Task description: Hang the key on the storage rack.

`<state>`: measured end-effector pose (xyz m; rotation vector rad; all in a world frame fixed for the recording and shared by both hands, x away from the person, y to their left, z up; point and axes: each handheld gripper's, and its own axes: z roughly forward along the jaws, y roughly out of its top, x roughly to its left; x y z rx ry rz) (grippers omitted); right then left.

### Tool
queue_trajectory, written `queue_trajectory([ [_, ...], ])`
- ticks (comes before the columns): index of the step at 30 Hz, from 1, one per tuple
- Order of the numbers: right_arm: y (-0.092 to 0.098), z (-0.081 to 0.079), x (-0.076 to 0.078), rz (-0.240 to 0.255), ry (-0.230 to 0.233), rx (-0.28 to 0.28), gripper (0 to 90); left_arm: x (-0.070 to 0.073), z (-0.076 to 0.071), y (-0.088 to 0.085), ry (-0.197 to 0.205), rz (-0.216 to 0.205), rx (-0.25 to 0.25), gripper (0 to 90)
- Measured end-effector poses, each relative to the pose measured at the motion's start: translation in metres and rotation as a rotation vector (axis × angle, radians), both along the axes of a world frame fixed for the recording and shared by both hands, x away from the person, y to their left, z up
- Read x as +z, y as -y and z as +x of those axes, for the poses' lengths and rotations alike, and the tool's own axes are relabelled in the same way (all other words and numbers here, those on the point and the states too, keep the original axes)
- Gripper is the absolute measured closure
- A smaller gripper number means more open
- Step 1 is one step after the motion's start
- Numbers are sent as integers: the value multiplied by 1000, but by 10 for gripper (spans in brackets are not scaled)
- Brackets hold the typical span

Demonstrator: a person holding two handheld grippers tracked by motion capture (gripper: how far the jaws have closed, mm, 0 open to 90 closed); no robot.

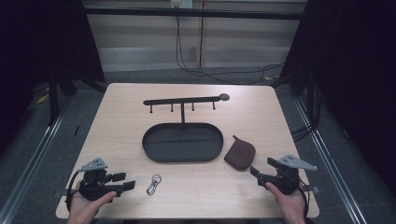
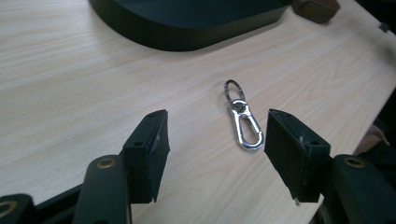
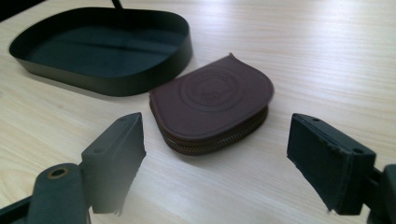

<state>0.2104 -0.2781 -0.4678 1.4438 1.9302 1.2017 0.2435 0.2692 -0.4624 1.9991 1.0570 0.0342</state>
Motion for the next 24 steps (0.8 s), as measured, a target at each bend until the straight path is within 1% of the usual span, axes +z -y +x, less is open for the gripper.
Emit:
queue_trajectory([
  [1, 1, 0, 0, -7, 3, -17, 187, 0, 0, 0, 0, 0, 0, 402],
  [2, 2, -1, 0, 3, 3, -16, 200, 0, 0, 1, -9, -5, 6, 408],
  [3, 4, 0, 0, 16, -15, -12, 203, 0, 0, 1, -9, -5, 6, 408],
  [4, 4, 0, 0, 18, -29, -16, 203, 1, 0, 3, -12, -4, 4, 408],
  [5, 5, 0, 0, 22, -34, -12, 203, 2, 0, 5, -12, 6, 0, 408],
  [8, 4, -1, 2, 28, -52, 3, 203, 3, 0, 7, -14, 3, -4, 414],
  [9, 4, -1, 2, 34, -58, 6, 203, 4, 1, 8, -13, 0, -9, 413],
  [11, 4, -1, 1, 54, -64, 26, 203, 6, 2, 8, -35, -24, -25, 415],
  [12, 4, -2, 1, 51, -67, 25, 203, 7, 2, 8, -30, -25, -33, 415],
  [13, 3, -2, 1, 49, -71, 31, 203, 10, 2, 9, -21, -35, -30, 416],
  [15, 1, -1, 0, 28, -89, 46, 203, 14, 2, 10, -20, -47, -33, 422],
  [16, -1, -1, 0, 22, -90, 60, 203, 16, 2, 11, -10, -41, -31, 436],
  [17, -1, -2, 0, 20, -88, 65, 203, 17, 2, 12, -10, -34, -27, 442],
  [18, -2, -2, 0, 20, -84, 66, 203, 18, 3, 13, -10, -14, -45, 441],
  [19, -2, -2, 0, 20, -84, 66, 203, 18, 3, 13, -10, -14, -45, 443],
  [21, -1, -2, 1, 30, -84, 70, 203, 18, 5, 17, -6, 31, -59, 445],
  [22, -1, -2, 0, 31, -85, 70, 203, 18, 5, 19, -2, 43, -60, 447],
  [23, 0, -1, 0, 34, -85, 73, 203, 18, 7, 21, -10, 58, -71, 449],
  [24, 0, -1, 0, 33, -86, 74, 202, 18, 8, 22, -12, 62, -80, 442],
])
